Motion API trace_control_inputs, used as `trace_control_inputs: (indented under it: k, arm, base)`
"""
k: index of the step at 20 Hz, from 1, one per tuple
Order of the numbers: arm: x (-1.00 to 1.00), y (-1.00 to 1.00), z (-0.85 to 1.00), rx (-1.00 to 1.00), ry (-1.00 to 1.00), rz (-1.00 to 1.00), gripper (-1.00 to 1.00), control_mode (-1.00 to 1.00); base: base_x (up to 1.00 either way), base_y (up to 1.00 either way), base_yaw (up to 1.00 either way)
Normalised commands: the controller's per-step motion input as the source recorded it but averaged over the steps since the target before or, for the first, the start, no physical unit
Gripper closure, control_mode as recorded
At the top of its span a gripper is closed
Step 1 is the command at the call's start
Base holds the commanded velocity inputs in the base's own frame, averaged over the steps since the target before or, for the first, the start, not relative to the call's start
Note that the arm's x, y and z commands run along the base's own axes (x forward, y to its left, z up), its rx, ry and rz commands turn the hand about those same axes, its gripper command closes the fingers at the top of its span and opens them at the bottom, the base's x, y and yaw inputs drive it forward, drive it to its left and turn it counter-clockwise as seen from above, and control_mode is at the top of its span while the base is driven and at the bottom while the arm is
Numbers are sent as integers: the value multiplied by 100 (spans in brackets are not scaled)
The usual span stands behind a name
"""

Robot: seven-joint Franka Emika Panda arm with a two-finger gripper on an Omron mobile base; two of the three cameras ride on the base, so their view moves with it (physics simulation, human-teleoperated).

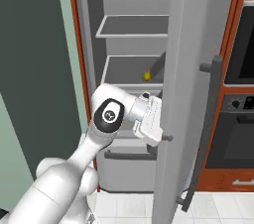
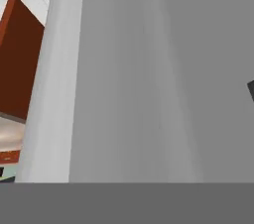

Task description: Retrieve a lemon from the fridge and place it on the cutting board with the fish.

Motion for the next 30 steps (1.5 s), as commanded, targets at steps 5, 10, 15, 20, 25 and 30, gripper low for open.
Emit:
trace_control_inputs:
  k: [5, 10, 15, 20, 25, 30]
  arm:
    - [56, -100, -15, -6, 15, 0, -100, -100]
    - [70, -91, -17, -9, 24, -3, -100, -100]
    - [30, 15, 4, -18, 17, -1, -100, -100]
    - [15, 100, 25, -28, 9, 0, -100, -100]
    - [10, 100, 17, 19, 0, -5, -100, -100]
    - [40, 100, 4, 37, -11, -19, -100, -100]
  base:
    - [0, 0, 0]
    - [0, 0, 0]
    - [0, 0, 0]
    - [0, 0, 0]
    - [0, 0, 0]
    - [0, 0, 0]
